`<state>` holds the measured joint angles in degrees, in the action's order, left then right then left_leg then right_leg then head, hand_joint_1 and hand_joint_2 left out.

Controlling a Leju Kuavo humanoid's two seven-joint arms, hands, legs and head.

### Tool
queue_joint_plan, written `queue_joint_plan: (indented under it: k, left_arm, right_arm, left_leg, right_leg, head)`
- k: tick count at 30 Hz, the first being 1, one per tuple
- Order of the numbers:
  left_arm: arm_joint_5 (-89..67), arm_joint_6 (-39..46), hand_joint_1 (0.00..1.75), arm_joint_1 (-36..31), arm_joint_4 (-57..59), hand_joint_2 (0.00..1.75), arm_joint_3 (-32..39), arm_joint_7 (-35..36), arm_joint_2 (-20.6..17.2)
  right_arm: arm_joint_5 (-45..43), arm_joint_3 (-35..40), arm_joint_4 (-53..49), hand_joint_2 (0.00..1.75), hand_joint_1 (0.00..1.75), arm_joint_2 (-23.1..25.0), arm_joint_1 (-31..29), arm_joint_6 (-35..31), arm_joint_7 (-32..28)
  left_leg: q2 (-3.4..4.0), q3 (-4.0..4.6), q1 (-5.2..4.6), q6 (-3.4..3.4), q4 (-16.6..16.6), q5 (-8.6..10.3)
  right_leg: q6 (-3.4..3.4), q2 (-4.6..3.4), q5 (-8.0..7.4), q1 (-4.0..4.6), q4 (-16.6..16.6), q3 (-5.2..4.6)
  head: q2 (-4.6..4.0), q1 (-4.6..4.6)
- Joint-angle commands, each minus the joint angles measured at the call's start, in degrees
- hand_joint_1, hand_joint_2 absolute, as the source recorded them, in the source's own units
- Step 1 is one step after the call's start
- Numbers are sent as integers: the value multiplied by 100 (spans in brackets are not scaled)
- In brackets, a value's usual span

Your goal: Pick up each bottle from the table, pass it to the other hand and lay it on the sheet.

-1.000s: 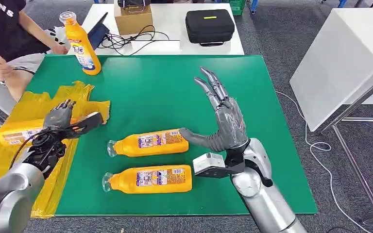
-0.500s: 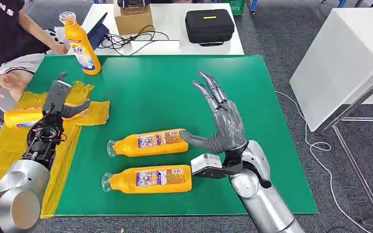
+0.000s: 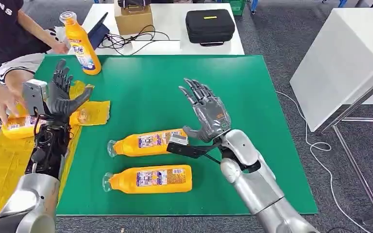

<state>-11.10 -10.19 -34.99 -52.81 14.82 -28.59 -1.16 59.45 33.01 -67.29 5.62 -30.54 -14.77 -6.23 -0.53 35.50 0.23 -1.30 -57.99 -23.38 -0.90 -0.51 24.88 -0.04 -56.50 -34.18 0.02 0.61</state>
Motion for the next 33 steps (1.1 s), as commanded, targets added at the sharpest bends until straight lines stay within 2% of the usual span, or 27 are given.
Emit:
queue_joint_plan:
  k: [1, 9, 11, 15, 16, 17, 18, 21, 23, 26, 27, 31, 32, 33]
  left_arm:
    - [140, -86, 0, -1, -189, 175, -219, 74, 111]
    - [141, -79, 0, 25, -222, 175, -264, 73, 138]
    - [141, -79, 0, 25, -222, 175, -264, 73, 138]
    - [141, -79, 0, 25, -222, 175, -264, 73, 138]
    - [141, -79, 0, 25, -222, 175, -264, 73, 138]
    - [141, -79, 0, 25, -222, 175, -264, 73, 138]
    - [141, -79, 0, 25, -222, 175, -264, 73, 138]
    - [507, -595, 0, 91, -600, 175, -468, 171, 182]
    - [633, -747, 0, 159, -893, 175, -641, 294, 233]
    - [749, -789, 0, 191, -1110, 175, -871, 350, 332]
    - [760, -799, 0, 176, -1128, 175, -910, 356, 360]
    - [852, -813, 0, 132, -1196, 175, -1076, 431, 446]
    - [952, -640, 0, 95, -874, 175, -1040, 617, 479]
    - [963, -590, 0, 77, -689, 175, -1071, 468, 458]
  right_arm:
    - [135, 336, 974, 175, 0, -24, -528, 273, 227]
    - [136, 336, 1013, 175, 0, 4, -553, 292, 225]
    - [136, 336, 1013, 175, 0, 4, -553, 292, 225]
    - [136, 336, 1013, 175, 0, 4, -553, 292, 225]
    - [136, 336, 1013, 175, 0, 4, -553, 292, 225]
    - [136, 336, 1013, 175, 0, 4, -553, 292, 225]
    - [136, 336, 1013, 175, 0, 4, -553, 292, 225]
    - [448, 556, 1378, 175, 0, 95, -994, 818, 573]
    - [316, 577, 1602, 175, 0, 188, -1174, 1233, 495]
    - [48, 561, 1833, 175, 0, 270, -1246, 1483, 326]
    - [8, 561, 1853, 175, 0, 265, -1243, 1517, 304]
    - [-120, 719, 1914, 175, 0, 249, -1160, 1759, 214]
    - [-163, 855, 2279, 175, 0, 330, -1102, 2007, 354]
    - [-204, 931, 2575, 175, 0, 396, -1126, 1848, 342]
  left_leg:
    - [5, -34, 3, 7, 1, -14]
    - [0, -11, 0, 3, 2, -3]
    - [2, -33, 3, 6, 0, -12]
    - [0, -10, 1, 3, 2, -3]
    - [3, -40, 3, 7, 0, -16]
    - [0, -13, 1, 3, 1, -5]
    - [1, -27, 2, 6, 0, -12]
    - [4, -18, 1, 4, -1, -8]
    - [9, -3, 0, 3, -7, -6]
    - [7, -28, 5, 8, -10, -17]
    - [-2, -9, 2, 4, -1, -4]
    - [-8, -24, 3, 5, -2, -10]
    - [-5, -12, 3, 3, 1, -4]
    - [-9, -26, 2, 4, 3, -8]
  right_leg:
    - [-2, 4, 13, 4, 5, 36]
    - [-2, 4, 3, 1, 3, 11]
    - [-4, 7, 11, 4, 4, 34]
    - [-2, 4, 4, 1, 2, 10]
    - [-3, 7, 15, 4, 4, 41]
    - [-2, 4, 6, 1, 2, 14]
    - [-2, 6, 11, 3, 2, 28]
    - [-2, 2, 7, 1, 0, 18]
    - [-2, -4, 3, 0, -7, 1]
    - [-3, 5, 14, 6, -5, 30]
    - [-2, 7, 5, 2, 1, 10]
    - [-3, 15, 12, 4, 3, 28]
    - [-2, 9, 5, 3, 4, 15]
    - [-3, 15, 11, 3, 6, 31]
  head:
    - [0, 0]
    - [0, 0]
    - [0, 0]
    - [0, 0]
    - [0, -2]
    - [0, 0]
    - [0, 0]
    - [0, 0]
    - [0, 0]
    - [0, 0]
    - [0, 0]
    - [0, 2]
    - [0, -2]
    - [0, 2]
